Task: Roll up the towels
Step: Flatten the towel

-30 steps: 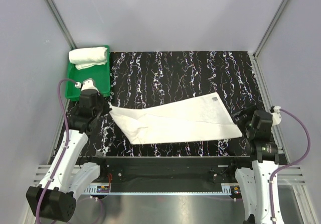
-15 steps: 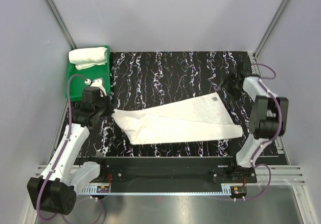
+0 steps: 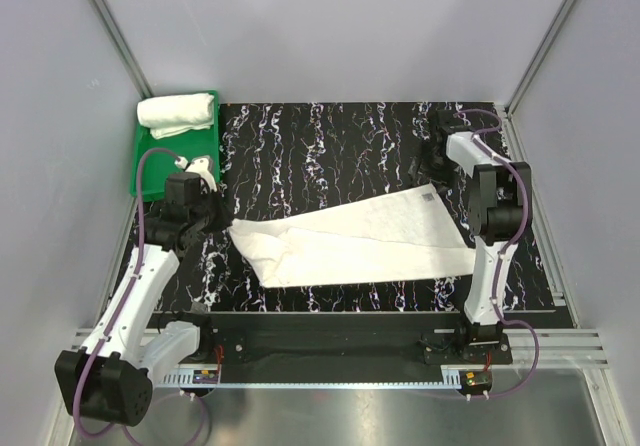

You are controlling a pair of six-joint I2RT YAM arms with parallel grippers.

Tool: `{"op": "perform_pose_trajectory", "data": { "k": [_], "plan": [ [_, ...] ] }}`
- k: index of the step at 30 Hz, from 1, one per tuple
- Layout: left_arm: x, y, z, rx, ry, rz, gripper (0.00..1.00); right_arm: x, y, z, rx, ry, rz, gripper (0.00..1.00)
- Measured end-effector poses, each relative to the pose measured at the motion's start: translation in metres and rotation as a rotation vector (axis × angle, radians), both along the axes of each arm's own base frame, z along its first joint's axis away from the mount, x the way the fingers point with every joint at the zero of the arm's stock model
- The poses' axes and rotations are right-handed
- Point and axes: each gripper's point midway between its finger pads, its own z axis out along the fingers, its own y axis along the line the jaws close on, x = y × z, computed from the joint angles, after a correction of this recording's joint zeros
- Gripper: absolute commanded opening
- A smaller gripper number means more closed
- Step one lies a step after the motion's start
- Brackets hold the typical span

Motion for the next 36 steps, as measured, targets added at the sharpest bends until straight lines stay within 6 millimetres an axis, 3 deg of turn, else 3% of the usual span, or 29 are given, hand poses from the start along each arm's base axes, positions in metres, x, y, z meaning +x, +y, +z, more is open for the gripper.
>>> {"op": "perform_pose_trajectory", "data": {
  "k": [6,9,10,14,18,23,25,28,32,34,36],
  "plan": [
    [-0.001,-0.003,0.000,-0.012,0.001,-0.013,0.00,-0.001,0.000,-0.009,-0.087,0.029,0.018,0.78],
    [-0.001,-0.004,0.001,-0.014,0.001,-0.016,0.00,0.000,-0.001,-0.009,-0.110,0.021,0.022,0.47],
    [-0.001,-0.004,0.001,-0.015,0.001,-0.017,0.00,0.001,-0.001,-0.009,-0.112,0.020,0.022,0.30],
    [-0.001,-0.005,0.001,-0.019,0.002,-0.021,0.00,0.001,-0.002,-0.010,-0.122,0.007,0.025,0.00],
    [-0.001,-0.005,0.001,-0.021,0.002,-0.024,0.00,-0.003,-0.004,-0.008,-0.126,-0.012,0.017,0.00],
    [-0.002,-0.006,0.004,-0.020,-0.011,-0.034,0.00,-0.031,-0.007,0.003,-0.131,0.020,0.023,0.00],
    [-0.005,-0.007,0.012,-0.026,-0.042,-0.043,0.00,-0.039,-0.008,0.027,-0.129,-0.004,0.024,0.00],
    [-0.010,-0.009,0.044,-0.044,-0.141,-0.062,0.00,-0.045,-0.010,0.095,-0.124,-0.135,0.015,0.00],
    [-0.025,-0.011,0.118,-0.075,-0.359,-0.097,0.00,-0.074,-0.017,0.225,-0.109,-0.427,-0.015,0.00],
    [-0.038,-0.013,0.158,-0.092,-0.483,-0.125,0.00,-0.104,-0.021,0.294,-0.091,-0.612,-0.034,0.00],
    [-0.057,-0.015,0.188,-0.106,-0.596,-0.156,0.00,-0.142,-0.025,0.343,-0.071,-0.760,-0.050,0.00]
  ]
}}
